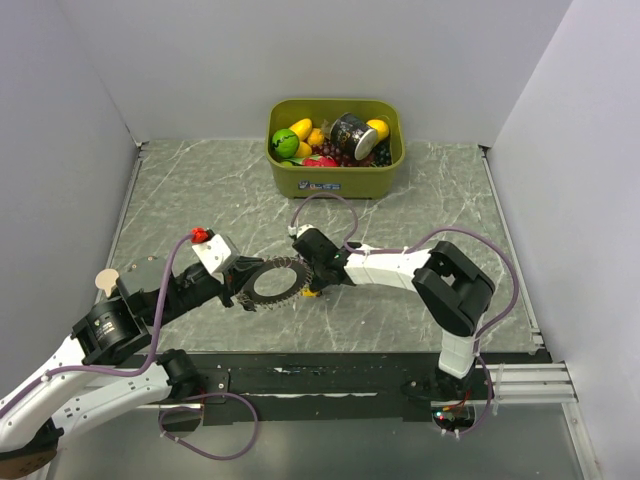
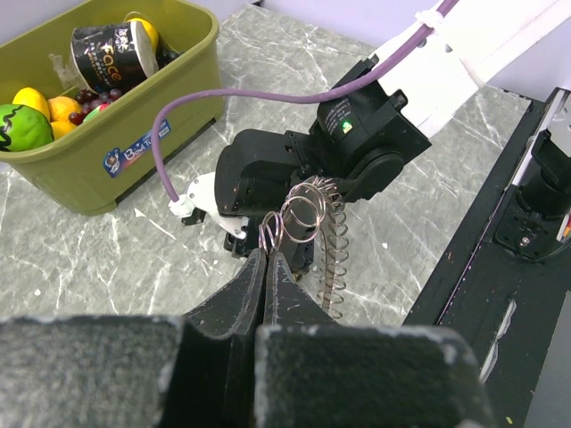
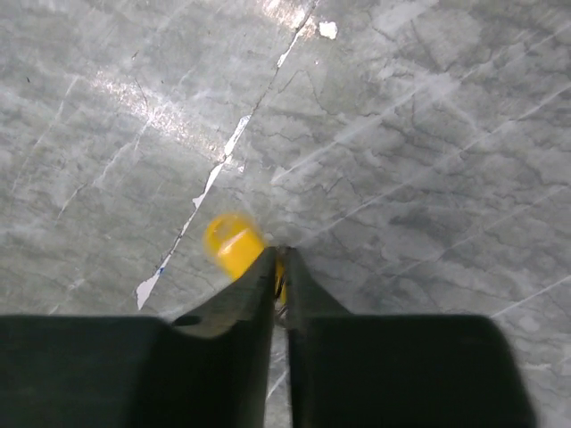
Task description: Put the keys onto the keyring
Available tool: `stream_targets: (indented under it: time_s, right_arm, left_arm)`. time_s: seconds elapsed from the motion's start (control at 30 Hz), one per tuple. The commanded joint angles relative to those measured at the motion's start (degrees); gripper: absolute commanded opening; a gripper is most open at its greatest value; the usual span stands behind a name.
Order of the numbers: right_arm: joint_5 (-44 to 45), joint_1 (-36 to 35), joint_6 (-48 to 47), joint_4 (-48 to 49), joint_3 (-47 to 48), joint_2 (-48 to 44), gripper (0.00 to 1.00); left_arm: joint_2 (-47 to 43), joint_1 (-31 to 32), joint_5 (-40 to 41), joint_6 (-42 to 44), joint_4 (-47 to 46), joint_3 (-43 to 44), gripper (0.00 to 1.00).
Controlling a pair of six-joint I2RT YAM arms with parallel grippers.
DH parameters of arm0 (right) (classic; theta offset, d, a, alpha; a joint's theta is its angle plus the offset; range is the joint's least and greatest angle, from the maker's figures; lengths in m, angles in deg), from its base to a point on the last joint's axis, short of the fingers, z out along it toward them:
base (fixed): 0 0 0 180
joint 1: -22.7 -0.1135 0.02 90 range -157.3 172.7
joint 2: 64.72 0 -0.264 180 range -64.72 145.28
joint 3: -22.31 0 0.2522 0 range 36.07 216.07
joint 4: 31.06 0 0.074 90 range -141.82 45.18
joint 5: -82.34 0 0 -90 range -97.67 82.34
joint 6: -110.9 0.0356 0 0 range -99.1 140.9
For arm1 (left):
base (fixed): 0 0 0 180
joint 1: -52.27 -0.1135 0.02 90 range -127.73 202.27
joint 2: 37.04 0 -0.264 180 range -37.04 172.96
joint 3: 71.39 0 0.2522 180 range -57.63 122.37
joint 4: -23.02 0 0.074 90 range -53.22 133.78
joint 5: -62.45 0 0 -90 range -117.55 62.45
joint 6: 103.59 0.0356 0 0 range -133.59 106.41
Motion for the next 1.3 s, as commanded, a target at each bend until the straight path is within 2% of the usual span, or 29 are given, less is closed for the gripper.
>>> stream_targets:
  time_s: [0.0,0.1,0.4,0.43,0.47,0.53,0.57,0.6,0.97,1.27]
  right_arm:
    - [1.5,0.1,0.5,-1.6,-0.7,-3.2,0.05]
    - [1.6,0.1,-0.2,-1.8,-1.3,-4.6,0.0]
    - [0.6,0.1,-0.9,-1.1,-3.1,-7.6,0.0]
    - [0.7,0.1,-0.9,-1.3,-3.1,-7.5,0.06]
    - [0.9,0.0,-0.9,-1.3,-3.1,-7.4,0.22]
    - [0.8,0.1,-0.8,-1.2,-3.2,-7.3,0.29]
    - [0.9,0.1,-0.8,-1.3,-3.2,-7.1,0.37]
    - [1.0,0.1,-0.6,-1.5,-3.2,-7.0,0.39]
    - [-0.3,0.1,-0.7,-0.8,-3.2,-6.4,0.48]
    - [-0.5,0.1,0.4,-2.2,-0.2,-0.8,0.48]
  left_arm:
    - [-0.7,-0.2,0.0,-0.6,-3.9,1.1,0.01]
    - [-0.7,-0.2,0.0,-0.6,-3.9,1.1,0.01]
    - [-0.8,-0.1,0.0,-0.5,-4.1,0.5,0.01]
    - [-0.9,-0.1,0.0,-0.6,-4.2,0.5,0.01]
    - [-0.9,-0.2,0.0,-0.6,-4.3,0.4,0.01]
    - [-0.9,-0.1,0.0,-0.5,-4.4,0.3,0.01]
    - [-0.9,-0.2,0.0,-0.6,-4.4,0.3,0.01]
    - [-0.9,-0.2,0.0,-0.5,-4.4,0.3,0.01]
    - [-1.0,-0.1,0.1,-0.6,-4.4,0.0,0.01]
    - [-1.3,-0.1,0.0,-0.6,-4.3,-0.1,0.01]
